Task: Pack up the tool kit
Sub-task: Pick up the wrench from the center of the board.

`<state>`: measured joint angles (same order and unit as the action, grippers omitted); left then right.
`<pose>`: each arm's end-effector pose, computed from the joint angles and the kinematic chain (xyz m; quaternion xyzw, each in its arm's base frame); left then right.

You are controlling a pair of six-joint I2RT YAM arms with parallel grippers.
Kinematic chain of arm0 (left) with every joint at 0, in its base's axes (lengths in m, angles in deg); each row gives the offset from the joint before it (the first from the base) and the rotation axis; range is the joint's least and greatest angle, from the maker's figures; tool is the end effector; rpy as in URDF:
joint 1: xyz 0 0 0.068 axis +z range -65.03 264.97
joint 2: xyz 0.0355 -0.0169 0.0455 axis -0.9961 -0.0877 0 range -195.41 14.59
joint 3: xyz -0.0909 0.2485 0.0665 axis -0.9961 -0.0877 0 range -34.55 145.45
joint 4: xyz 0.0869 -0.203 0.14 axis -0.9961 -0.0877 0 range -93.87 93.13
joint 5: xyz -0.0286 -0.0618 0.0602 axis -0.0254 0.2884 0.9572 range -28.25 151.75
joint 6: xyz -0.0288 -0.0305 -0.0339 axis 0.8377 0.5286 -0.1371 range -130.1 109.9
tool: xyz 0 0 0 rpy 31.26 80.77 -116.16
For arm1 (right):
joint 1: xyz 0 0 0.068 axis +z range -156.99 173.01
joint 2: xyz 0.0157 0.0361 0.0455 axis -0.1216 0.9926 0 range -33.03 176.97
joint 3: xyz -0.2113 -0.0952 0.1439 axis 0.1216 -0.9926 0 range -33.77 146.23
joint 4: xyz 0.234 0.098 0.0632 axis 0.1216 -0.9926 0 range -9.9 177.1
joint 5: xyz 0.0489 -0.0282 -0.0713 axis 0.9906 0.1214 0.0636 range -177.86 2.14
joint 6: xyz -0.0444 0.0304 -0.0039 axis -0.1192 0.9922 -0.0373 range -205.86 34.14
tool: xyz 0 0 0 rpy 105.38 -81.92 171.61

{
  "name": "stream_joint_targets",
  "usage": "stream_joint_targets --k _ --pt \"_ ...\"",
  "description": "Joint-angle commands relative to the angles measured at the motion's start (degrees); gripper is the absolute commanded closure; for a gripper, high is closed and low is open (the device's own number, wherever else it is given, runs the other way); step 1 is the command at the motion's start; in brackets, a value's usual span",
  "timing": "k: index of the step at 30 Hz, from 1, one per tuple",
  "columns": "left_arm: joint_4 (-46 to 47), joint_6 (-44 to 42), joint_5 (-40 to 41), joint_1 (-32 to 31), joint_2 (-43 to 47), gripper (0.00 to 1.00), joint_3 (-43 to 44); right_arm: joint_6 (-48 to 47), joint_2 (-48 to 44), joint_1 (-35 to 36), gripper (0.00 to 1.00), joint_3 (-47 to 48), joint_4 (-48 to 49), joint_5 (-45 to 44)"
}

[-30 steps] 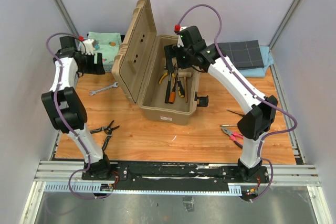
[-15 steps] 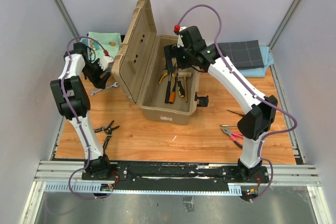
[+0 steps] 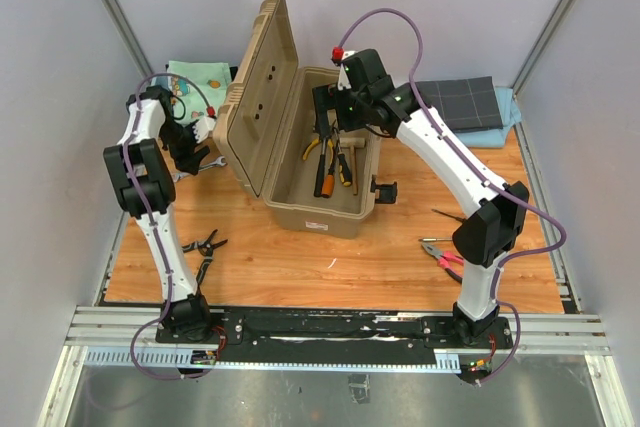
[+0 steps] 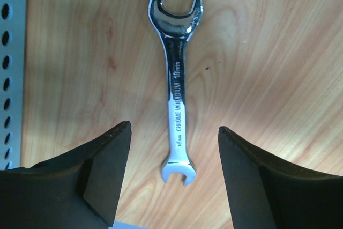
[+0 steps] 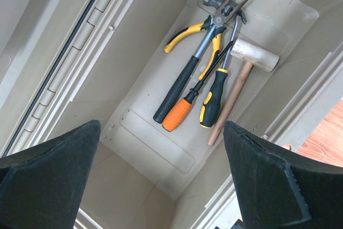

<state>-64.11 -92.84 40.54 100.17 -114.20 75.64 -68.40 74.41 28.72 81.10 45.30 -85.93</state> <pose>0.4323 0.1041 0.1911 0.5516 0.8128 -0.0938 0.1621 0.3442 0.2488 0.3946 -0.1480 0.8719 0.2221 0.4106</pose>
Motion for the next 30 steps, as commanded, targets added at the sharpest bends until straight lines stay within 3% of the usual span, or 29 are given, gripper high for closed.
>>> stream_joint_targets --k 1,5,15,30 --pt "-5.94 -2.03 -2.33 0.25 -3.65 0.31 6.77 -0.84 -0.48 -1.03 0.01 -0.94 0.76 0.77" --pt "-10.65 -0.86 -4.00 0.21 -7.55 0.34 13.21 -0.82 -0.30 -1.21 0.02 -1.28 1.11 1.22" --pt "-10.72 -0.84 -4.39 -0.10 -7.02 0.35 9.13 -0.02 -0.65 -2.03 0.02 -3.70 2.96 2.39" --pt "-7.95 2.73 -2.97 -0.17 -12.98 0.35 13.69 0.03 -0.74 -2.73 0.01 -5.16 3.18 3.05"
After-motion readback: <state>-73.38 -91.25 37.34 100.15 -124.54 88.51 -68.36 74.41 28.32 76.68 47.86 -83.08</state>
